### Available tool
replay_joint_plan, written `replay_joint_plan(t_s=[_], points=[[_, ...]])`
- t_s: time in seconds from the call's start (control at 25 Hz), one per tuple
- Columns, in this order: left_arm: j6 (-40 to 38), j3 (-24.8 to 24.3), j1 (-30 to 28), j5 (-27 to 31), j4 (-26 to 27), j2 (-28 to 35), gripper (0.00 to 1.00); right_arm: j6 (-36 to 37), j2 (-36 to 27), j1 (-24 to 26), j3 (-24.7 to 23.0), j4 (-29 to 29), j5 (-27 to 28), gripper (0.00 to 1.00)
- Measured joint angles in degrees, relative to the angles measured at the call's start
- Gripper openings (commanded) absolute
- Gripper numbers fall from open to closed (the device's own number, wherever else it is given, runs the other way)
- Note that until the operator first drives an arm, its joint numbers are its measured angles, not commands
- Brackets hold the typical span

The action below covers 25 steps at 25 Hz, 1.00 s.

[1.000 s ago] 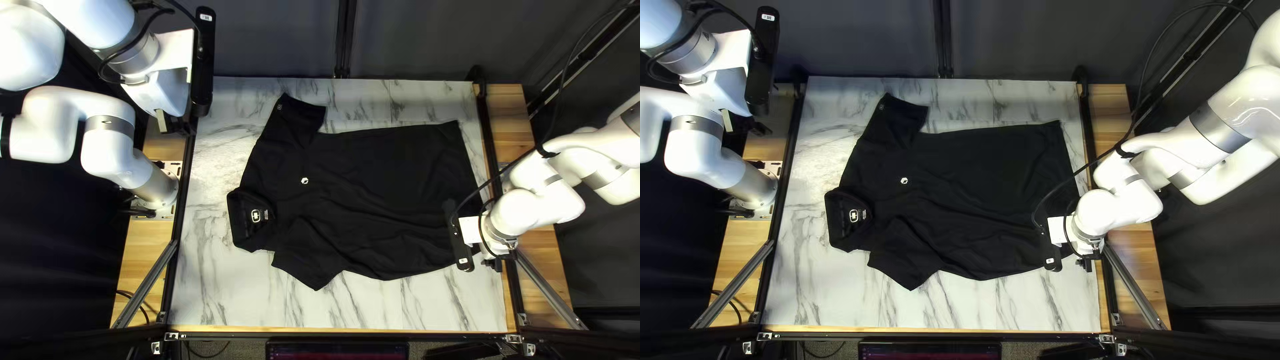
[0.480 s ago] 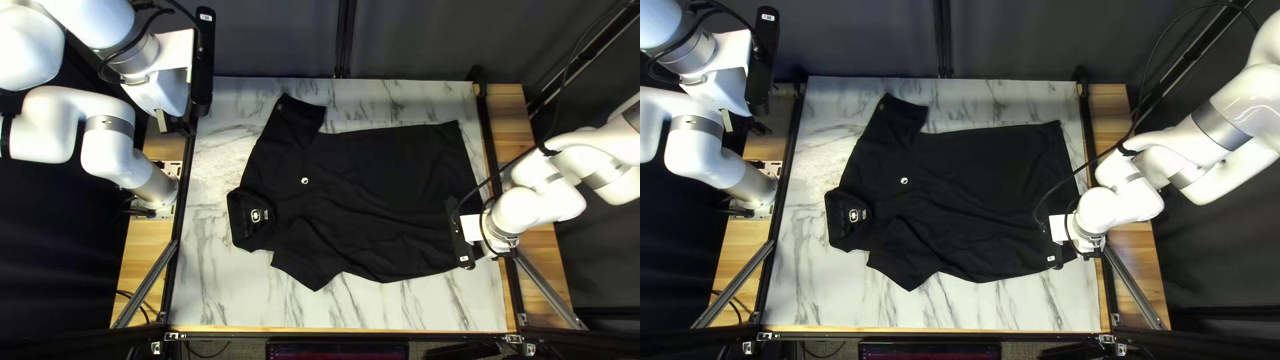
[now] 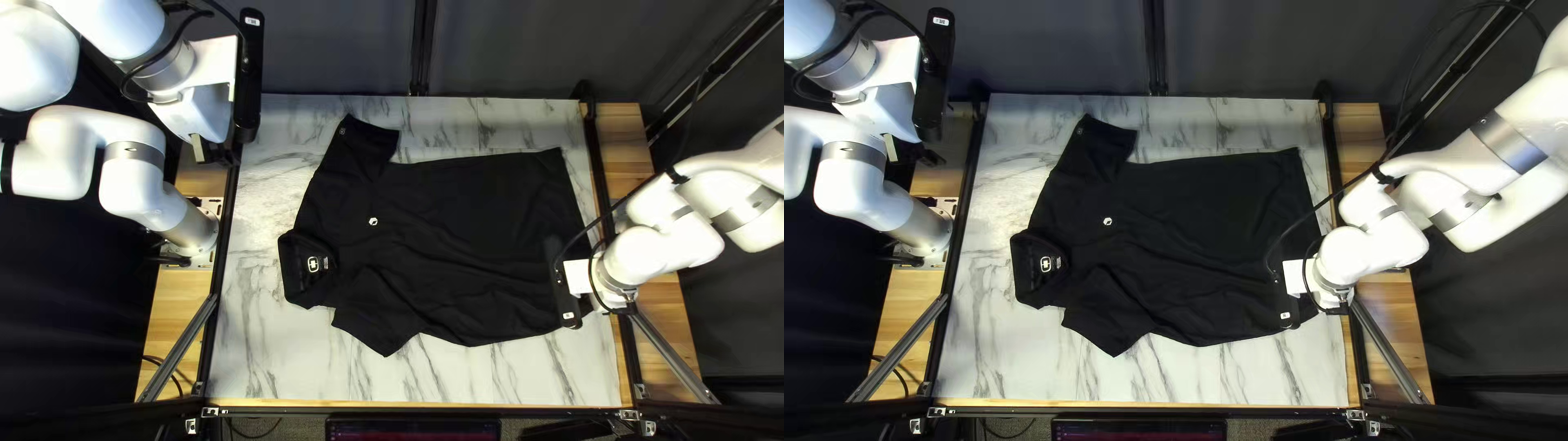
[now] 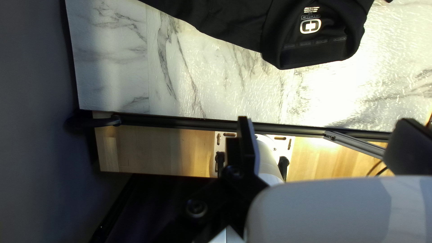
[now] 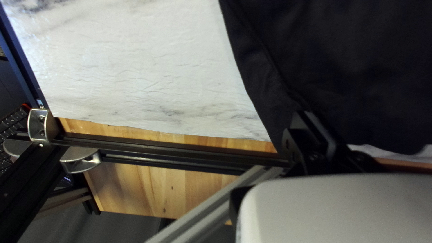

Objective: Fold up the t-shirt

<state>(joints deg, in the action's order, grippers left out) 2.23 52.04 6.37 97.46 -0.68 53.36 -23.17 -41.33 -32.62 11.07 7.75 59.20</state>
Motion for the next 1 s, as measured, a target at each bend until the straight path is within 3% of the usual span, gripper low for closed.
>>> replay_joint_plan(t_s=[0.28, 0.48, 0.76, 1.0], points=[[0.0, 0.0, 0.0, 0.0, 0.0, 0.0, 1.0, 3.8, -14.9, 7.7, -0.2, -3.8, 12.4, 0.0], [0.0, 0.0, 0.0, 0.0, 0.0, 0.0, 1.0, 11.0, -21.5, 16.0, -1.7, -5.4, 16.6, 0.0], [0.0, 0.0, 0.0, 0.0, 0.0, 0.0, 1.0, 25.3, -18.6, 29.8, -2.8, -6.0, 12.7, 0.0], [0.0, 0.0, 0.0, 0.0, 0.0, 0.0, 1.0, 33.2, -17.3, 38.4, -8.5, -5.7, 7.5, 0.0]])
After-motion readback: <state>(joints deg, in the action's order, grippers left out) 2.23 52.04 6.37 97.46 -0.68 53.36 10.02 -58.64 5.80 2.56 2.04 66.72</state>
